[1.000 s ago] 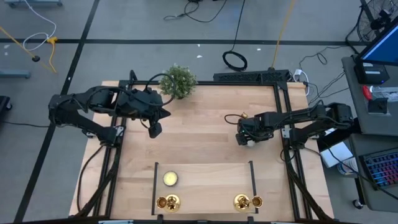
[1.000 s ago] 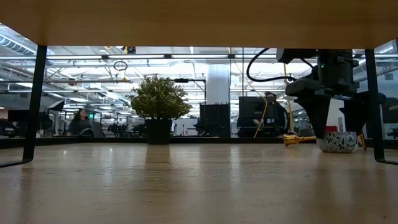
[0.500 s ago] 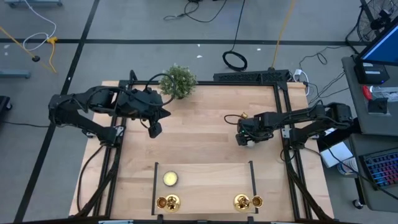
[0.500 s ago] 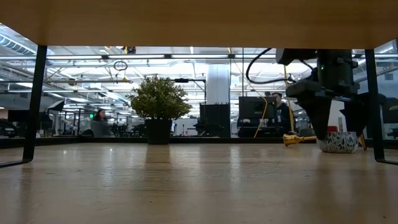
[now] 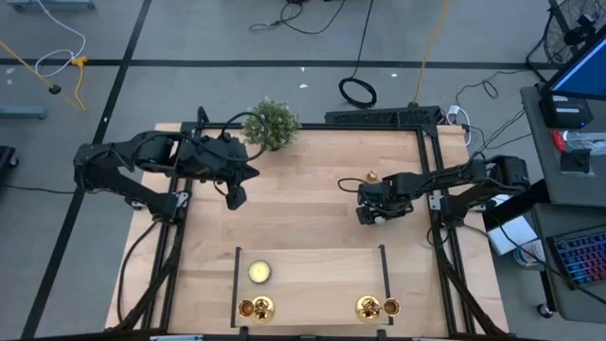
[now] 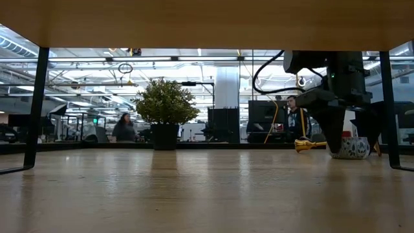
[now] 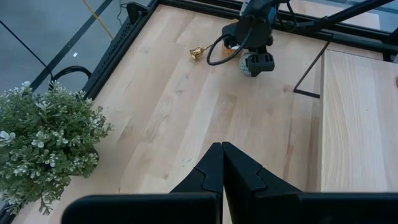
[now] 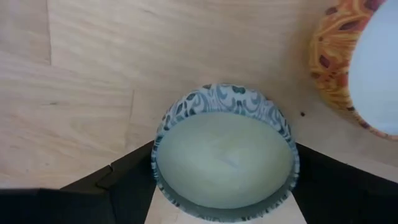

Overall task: Pick & Place candle stick holders
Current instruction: Put the blue patterned scented candle on the shelf

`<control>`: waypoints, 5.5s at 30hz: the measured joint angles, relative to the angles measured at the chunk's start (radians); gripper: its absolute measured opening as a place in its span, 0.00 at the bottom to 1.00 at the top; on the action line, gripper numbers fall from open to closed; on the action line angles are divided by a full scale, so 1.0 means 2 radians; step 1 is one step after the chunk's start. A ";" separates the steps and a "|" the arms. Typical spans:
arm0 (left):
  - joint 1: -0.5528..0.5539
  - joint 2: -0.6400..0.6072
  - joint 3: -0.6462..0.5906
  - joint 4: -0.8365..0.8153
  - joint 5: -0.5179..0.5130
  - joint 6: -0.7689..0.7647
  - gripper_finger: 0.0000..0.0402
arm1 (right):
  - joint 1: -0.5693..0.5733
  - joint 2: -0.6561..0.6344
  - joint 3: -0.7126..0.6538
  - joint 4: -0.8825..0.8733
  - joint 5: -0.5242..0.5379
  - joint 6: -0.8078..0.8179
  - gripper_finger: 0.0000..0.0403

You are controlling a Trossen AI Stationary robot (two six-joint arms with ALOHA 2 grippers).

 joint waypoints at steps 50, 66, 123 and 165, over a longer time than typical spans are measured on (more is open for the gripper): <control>-0.022 0.000 0.000 0.002 -0.001 -0.032 0.01 | 0.161 -0.028 0.324 -0.174 -0.081 -0.384 0.74; -0.043 0.002 0.000 0.002 -0.015 -0.052 0.01 | 0.218 -0.014 0.323 -0.141 -0.080 -0.362 0.74; -0.082 0.002 0.000 0.000 -0.032 -0.082 0.01 | 0.246 0.034 0.323 -0.160 -0.068 -0.373 0.77; -0.082 0.002 0.000 0.000 -0.029 -0.078 0.01 | 0.228 -0.013 0.323 -0.143 -0.046 -0.338 0.83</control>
